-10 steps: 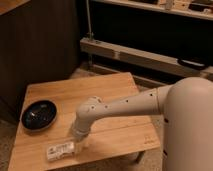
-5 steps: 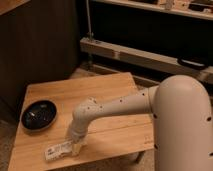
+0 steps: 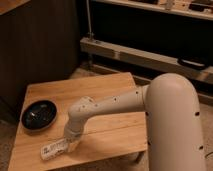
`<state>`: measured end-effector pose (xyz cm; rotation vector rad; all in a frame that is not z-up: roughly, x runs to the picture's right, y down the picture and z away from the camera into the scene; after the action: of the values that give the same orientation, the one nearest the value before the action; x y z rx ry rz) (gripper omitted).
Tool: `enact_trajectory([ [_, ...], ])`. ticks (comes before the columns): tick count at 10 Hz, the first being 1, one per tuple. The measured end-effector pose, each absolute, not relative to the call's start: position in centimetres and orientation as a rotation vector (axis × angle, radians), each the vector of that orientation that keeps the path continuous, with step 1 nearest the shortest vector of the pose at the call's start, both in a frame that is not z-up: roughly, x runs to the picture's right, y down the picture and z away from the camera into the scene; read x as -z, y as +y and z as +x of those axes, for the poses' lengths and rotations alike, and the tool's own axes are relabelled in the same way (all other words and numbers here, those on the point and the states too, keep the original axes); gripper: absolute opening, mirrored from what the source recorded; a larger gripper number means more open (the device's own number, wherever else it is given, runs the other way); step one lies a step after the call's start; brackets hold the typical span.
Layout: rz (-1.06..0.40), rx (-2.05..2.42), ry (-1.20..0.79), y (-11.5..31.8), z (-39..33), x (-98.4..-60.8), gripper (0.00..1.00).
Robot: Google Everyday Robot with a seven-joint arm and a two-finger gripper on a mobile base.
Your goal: Place the bottle in the ceramic bowl
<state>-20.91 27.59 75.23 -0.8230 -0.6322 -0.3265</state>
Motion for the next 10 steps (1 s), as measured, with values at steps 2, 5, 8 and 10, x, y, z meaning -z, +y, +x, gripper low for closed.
enact_trajectory([
  [2, -0.785, 0.316, -0.635, 25.2, -21.4, -73.5, 0.03],
  [5, -0.725, 0.289, -0.612, 19.6, -22.5, -69.9, 0.00],
  [8, -0.707, 0.273, -0.564, 15.5, -24.6, -70.2, 0.00],
  [10, -0.700, 0.261, -0.552, 13.3, -26.5, -73.0, 0.00],
])
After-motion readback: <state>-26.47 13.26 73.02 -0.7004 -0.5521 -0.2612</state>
